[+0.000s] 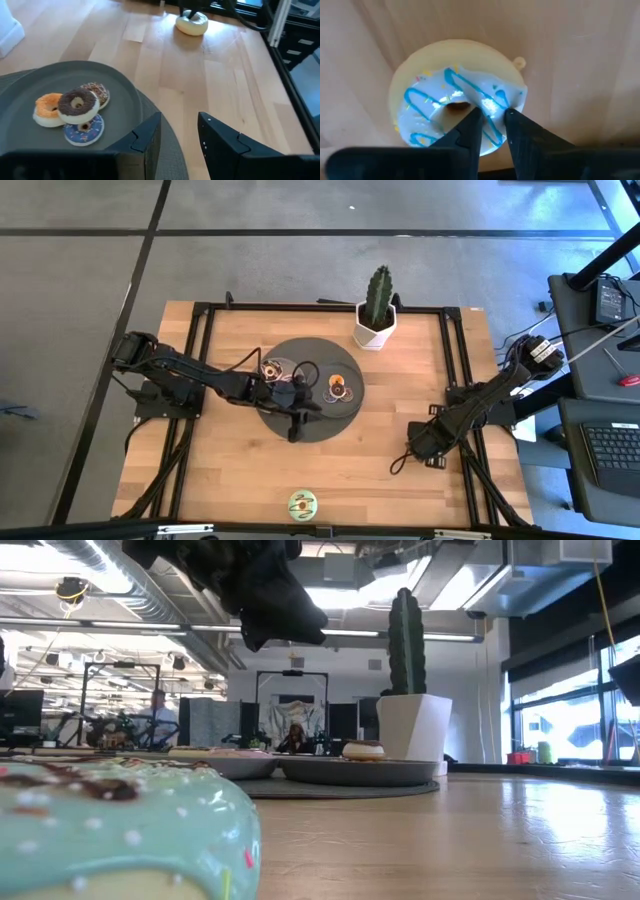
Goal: Pick & Place donuts
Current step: Put the large white donut on the light gray plate
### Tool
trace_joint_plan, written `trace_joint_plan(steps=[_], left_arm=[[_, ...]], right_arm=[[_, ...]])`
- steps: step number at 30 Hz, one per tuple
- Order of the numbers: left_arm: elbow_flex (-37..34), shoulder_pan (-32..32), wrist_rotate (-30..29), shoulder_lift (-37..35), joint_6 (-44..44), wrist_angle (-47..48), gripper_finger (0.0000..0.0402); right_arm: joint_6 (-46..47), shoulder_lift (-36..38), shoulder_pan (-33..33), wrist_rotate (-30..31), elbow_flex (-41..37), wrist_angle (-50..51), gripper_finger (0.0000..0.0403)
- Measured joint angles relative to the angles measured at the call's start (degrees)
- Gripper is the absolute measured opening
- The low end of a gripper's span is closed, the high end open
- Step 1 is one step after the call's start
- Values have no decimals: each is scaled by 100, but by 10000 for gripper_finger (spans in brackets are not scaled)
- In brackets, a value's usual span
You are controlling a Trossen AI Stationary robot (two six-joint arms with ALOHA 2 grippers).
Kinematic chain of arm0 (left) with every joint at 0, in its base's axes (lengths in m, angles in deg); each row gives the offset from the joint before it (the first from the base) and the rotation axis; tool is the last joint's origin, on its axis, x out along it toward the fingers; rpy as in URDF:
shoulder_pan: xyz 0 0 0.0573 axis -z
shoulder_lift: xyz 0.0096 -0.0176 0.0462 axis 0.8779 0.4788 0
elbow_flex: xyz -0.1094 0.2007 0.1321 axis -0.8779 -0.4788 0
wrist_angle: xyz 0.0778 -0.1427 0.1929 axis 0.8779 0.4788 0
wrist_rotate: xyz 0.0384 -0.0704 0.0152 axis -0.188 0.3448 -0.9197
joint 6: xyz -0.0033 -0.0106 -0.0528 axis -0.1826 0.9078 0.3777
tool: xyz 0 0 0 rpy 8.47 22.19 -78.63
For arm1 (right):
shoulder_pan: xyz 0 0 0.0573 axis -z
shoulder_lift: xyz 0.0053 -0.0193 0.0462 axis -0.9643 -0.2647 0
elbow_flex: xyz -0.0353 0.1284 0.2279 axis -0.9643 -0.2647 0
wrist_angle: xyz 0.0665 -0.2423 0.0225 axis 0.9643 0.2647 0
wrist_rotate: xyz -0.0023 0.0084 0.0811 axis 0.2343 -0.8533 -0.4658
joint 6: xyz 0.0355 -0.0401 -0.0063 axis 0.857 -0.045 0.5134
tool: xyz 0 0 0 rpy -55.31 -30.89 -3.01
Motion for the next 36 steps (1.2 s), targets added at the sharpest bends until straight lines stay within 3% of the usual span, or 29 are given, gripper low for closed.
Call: trace_joint_plan(steps=[7, 15, 20, 24, 27, 30, 33, 36], left_arm=[[0, 0, -67, 0, -4, 3, 125], [0, 7, 280, 0, 140, 287, 124], [-4, 8, 678, -111, 302, 863, 123], [13, 33, 1201, -793, 615, 1883, 123], [4, 241, 719, -1449, 636, 2295, 125], [4, 609, -204, -1972, 505, 2624, 124], [4, 1060, -1119, -2287, 332, 2661, 122], [3, 1411, -1670, -2429, 302, 2665, 124]], right_arm=[[-4, -7, 4, -35, 243, 178, 11], [-31, -7, 42, 88, 853, 496, 4], [-156, -7, 237, 935, 1561, 566, 3], [-496, -8, 669, 1574, 2150, 255, 2], [-1273, -109, 1010, 1622, 2529, -179, 2], [-2104, -414, 1332, 1609, 2934, -617, 2], [-2867, -934, 1623, 1598, 3462, -715, 1], [-3728, -1622, 1875, 1326, 4166, -730, 1]])
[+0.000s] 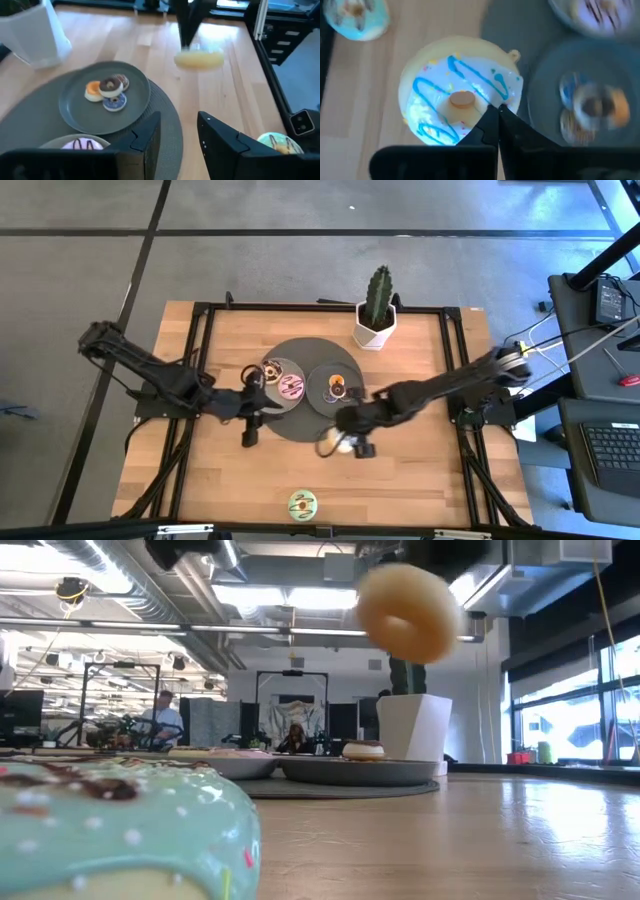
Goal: Pick & Place donuts
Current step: Put the large white donut on the light gray plate
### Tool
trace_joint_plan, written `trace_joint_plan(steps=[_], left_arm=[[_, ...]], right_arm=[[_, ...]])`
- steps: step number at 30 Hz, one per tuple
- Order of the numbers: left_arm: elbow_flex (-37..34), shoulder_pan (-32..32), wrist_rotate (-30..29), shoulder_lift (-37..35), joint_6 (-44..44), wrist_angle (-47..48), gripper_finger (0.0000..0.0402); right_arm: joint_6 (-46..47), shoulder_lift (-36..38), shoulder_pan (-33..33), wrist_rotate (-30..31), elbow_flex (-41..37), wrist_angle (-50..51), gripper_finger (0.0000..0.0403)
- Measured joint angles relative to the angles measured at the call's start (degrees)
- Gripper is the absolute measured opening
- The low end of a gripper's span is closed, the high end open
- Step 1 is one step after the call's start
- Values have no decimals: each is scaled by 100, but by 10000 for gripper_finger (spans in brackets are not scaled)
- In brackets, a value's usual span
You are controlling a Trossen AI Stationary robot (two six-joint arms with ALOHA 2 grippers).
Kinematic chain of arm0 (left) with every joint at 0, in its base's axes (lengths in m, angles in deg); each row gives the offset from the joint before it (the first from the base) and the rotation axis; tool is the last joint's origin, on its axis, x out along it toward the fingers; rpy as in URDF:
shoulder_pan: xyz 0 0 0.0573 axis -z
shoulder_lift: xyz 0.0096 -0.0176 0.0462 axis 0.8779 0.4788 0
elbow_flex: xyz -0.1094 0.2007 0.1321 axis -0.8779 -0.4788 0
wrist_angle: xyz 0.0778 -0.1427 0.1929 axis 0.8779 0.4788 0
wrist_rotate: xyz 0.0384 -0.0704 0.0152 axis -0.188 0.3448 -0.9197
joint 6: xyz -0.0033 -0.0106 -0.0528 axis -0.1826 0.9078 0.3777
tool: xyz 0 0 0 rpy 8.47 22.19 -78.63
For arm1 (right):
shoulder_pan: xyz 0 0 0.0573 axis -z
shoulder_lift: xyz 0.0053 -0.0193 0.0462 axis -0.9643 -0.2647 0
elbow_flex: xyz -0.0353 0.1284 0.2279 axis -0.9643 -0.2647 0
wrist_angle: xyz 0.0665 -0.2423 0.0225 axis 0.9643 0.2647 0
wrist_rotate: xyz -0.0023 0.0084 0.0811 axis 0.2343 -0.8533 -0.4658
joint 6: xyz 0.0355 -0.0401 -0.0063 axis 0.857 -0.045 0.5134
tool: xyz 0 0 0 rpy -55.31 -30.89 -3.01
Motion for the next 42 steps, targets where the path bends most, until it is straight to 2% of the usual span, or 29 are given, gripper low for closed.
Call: trace_joint_plan(steps=[3, 8, 17, 27, 36, 42], left_arm=[[1, 197, -207, -48, -7, -3, 125], [-1, 324, -240, -48, 16, 7, 123], [-1, 315, -262, -48, 541, 496, 123], [-1, 315, -266, -46, 815, 559, 123], [-1, 315, -290, -46, 1228, 559, 123], [-1, 362, -260, 115, 1451, 564, 125]], right_arm=[[-824, -728, 190, -287, 810, -40, 1], [-1673, -1916, 400, -296, 1950, 263, 1], [-2253, -3285, 550, -285, 3029, 457, 6], [-2579, -3517, 658, -240, 3128, 505, 13], [-2272, -3518, 662, -235, 3128, 512, 96], [-1795, -3161, 662, -286, 3126, 1532, 130]])
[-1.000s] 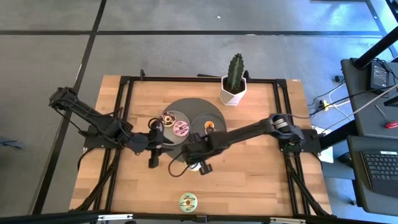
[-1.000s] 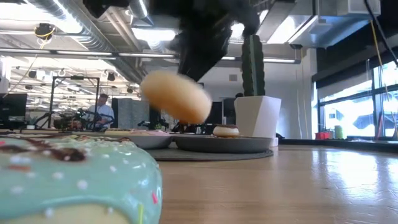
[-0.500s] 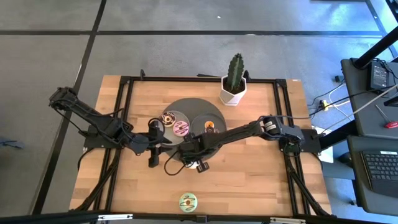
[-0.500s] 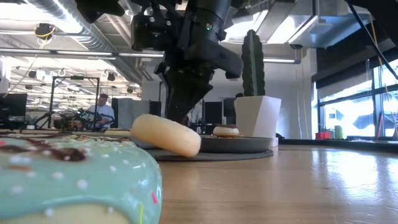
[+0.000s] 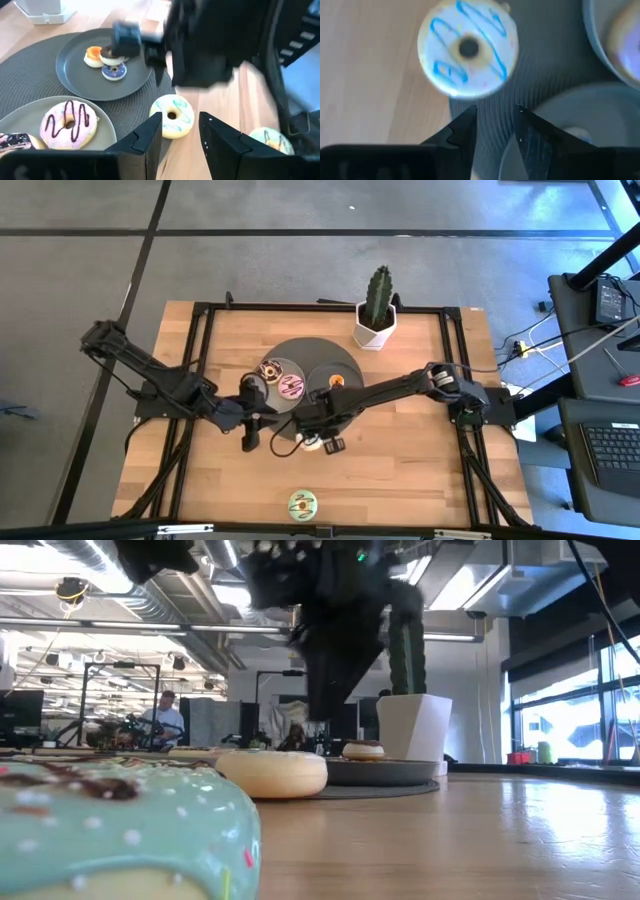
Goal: Pick & Place donuts
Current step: Put the large white donut on the light gray plate
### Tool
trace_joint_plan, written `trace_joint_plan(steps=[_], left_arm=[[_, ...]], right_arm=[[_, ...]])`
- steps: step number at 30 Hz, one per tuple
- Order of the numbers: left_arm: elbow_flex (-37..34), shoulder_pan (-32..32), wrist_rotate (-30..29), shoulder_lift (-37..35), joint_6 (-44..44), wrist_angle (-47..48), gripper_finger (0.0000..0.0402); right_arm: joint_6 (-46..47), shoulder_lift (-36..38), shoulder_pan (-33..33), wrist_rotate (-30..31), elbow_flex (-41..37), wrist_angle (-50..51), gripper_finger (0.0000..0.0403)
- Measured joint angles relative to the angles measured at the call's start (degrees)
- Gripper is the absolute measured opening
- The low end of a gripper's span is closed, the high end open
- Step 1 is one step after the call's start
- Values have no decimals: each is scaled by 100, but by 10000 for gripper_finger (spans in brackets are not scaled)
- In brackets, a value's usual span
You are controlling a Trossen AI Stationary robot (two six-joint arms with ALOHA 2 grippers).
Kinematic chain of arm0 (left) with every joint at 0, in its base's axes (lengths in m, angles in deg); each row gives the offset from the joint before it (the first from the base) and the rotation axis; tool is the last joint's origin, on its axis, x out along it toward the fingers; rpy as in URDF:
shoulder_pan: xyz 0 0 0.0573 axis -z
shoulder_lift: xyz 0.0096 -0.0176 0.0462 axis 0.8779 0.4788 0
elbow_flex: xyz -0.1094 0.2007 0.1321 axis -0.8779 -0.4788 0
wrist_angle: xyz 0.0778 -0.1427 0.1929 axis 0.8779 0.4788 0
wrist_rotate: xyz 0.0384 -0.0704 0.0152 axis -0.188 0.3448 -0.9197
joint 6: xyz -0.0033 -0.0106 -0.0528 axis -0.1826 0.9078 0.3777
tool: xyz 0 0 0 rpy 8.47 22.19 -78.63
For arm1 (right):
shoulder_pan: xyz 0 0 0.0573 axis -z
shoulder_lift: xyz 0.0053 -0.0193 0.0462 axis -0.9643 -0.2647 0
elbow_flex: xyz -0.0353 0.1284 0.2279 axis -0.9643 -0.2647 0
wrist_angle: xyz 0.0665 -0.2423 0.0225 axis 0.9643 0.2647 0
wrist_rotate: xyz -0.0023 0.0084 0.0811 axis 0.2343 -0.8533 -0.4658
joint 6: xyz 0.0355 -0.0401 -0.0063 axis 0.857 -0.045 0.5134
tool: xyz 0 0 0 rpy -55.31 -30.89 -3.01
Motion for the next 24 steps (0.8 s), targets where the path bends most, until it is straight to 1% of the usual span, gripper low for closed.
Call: trace_joint_plan(steps=[2, 5, 8, 10, 12, 14, 18, 21, 24], left_arm=[[0, 10, 2, 165, -110, -18, 125], [0, 6, -11, 536, -288, -62, 123], [0, -16, -33, 1016, -633, -471, 123], [0, -24, 21, 1346, -942, -796, 124], [0, -27, 24, 1651, -1233, -1092, 125], [0, -56, 28, 1915, -1418, -1328, 124], [1, -346, 70, 2394, -1364, -1780, 122], [2, -687, 504, 2716, -1201, -1997, 123], [2, -990, 1024, 3009, -1148, -2184, 125]], right_arm=[[201, 228, 0, 0, -184, 76, 133], [422, 670, 0, -3, -768, -100, 135], [826, 1334, 0, 5, -1598, -584, 135], [1168, 1846, 0, 72, -2284, -1068, 135], [1487, 2387, -7, 295, -2977, -1566, 135], [1715, 2944, -53, 645, -3644, -2060, 135], [2082, 3897, -158, 1379, -4914, -3003, 135], [2273, 4458, -160, 1528, -5745, -3816, 135], [2376, 4815, -153, 1554, -6405, -4458, 135]])
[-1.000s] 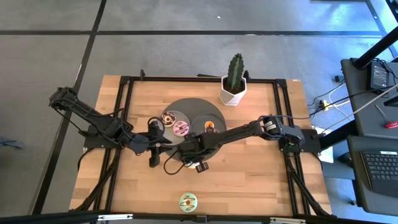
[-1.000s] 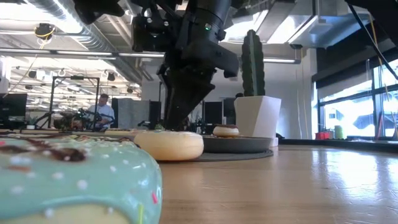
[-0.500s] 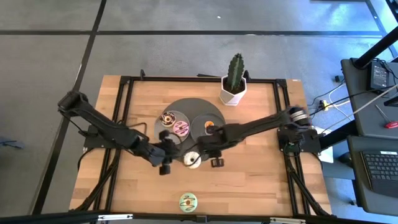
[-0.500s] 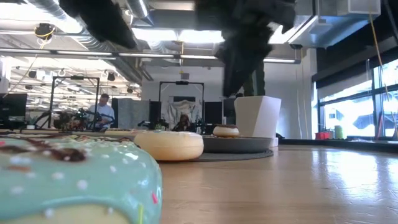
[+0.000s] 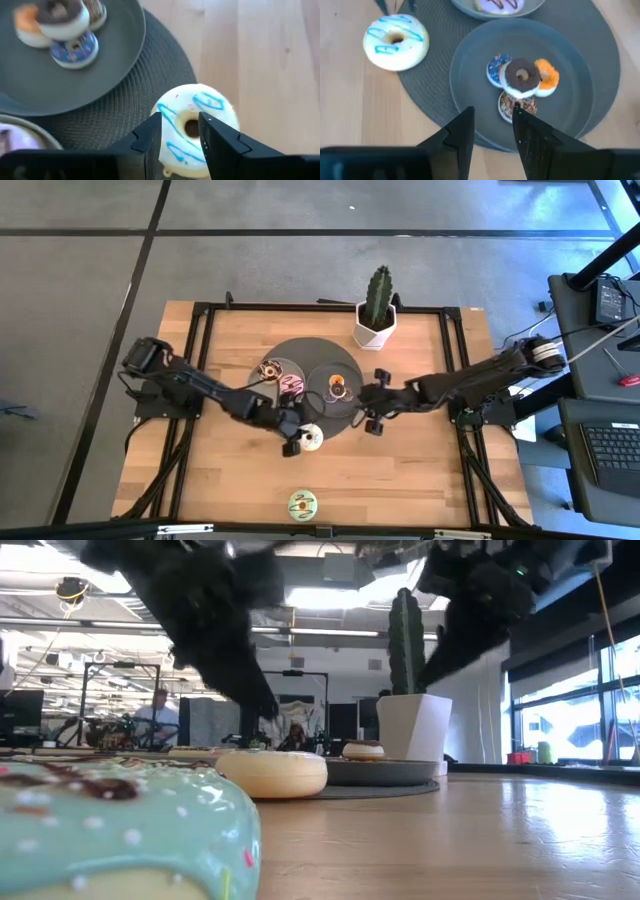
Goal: Pick & Place donuts
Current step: Put the large white donut on the light gray plate
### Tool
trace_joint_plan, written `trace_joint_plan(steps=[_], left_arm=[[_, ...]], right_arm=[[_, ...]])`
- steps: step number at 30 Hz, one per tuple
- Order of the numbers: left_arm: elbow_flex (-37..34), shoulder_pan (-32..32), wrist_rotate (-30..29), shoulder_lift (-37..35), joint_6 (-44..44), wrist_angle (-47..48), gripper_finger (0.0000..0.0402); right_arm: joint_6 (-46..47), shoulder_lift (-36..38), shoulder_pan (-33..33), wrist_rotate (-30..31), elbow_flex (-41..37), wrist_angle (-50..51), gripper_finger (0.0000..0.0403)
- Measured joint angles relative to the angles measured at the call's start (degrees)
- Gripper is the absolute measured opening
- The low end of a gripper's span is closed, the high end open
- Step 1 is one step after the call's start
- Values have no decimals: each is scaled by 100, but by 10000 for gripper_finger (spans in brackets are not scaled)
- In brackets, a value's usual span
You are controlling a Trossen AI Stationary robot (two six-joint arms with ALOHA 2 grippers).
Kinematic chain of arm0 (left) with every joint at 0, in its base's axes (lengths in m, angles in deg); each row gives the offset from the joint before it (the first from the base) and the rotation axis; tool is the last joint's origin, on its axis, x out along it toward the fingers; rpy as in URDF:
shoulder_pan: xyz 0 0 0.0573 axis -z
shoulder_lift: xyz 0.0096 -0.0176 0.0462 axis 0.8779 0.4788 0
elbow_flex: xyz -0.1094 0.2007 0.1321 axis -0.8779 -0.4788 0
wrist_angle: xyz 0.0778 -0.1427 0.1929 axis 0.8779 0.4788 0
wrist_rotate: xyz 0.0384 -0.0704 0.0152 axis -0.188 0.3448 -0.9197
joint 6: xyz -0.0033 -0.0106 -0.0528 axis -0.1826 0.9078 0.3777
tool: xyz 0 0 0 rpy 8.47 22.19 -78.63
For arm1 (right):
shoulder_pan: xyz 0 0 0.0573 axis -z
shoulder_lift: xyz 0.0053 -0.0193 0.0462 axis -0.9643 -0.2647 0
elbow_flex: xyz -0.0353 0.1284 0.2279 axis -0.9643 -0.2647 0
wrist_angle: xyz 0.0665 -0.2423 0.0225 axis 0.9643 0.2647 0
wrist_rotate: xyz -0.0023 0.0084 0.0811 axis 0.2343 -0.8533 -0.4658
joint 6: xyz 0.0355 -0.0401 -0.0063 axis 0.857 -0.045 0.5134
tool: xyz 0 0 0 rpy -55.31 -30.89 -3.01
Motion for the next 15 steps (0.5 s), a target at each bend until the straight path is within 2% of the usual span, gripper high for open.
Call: trace_joint_plan(steps=[5, 15], left_arm=[[0, -258, 579, 353, 7, -197, 122], [4, -342, 506, 634, 45, -256, 121]], right_arm=[[-131, 291, 37, -1, -547, -599, 135], [-309, 271, 68, 2, -594, -651, 135]])
